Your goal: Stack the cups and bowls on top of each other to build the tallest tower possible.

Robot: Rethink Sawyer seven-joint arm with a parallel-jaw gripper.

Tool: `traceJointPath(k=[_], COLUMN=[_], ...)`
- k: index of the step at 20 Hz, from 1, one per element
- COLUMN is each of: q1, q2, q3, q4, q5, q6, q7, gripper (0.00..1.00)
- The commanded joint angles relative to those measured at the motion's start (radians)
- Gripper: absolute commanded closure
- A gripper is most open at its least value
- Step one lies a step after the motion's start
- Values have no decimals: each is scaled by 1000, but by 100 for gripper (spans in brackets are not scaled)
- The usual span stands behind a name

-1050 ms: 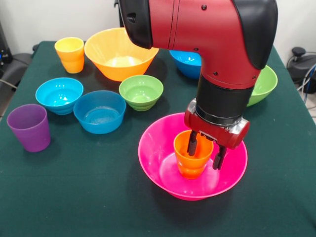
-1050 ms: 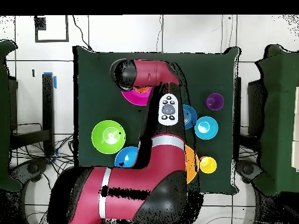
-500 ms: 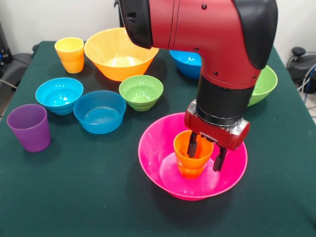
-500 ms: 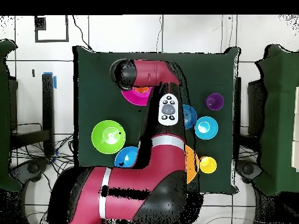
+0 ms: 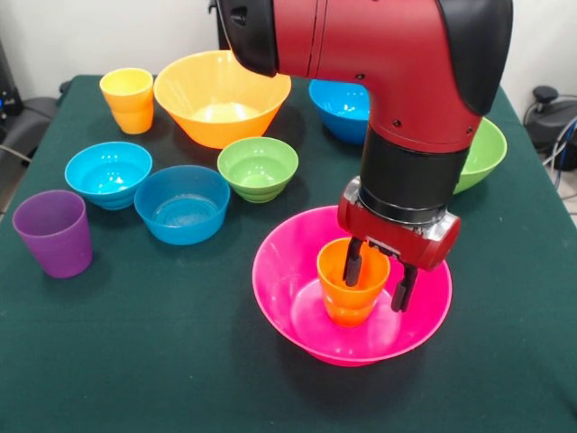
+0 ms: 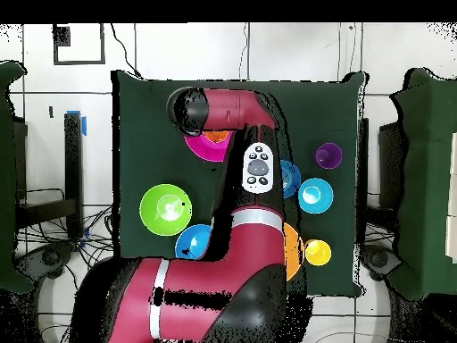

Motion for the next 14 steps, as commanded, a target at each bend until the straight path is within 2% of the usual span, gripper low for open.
traceJointPath(k=[1,5,8,11,14], q1=[9,27,32,38,45], q2=[-47,-124,-170,-197,-231], q3=[83,49,40,34,29], q4=[30,30,17,18,50], q5=[-9,-11,-4,-13,-19], q6=[80,185,305,332,310], q7=[-79,-85,-104,-106,-86], gripper=[0,0,0,0,0])
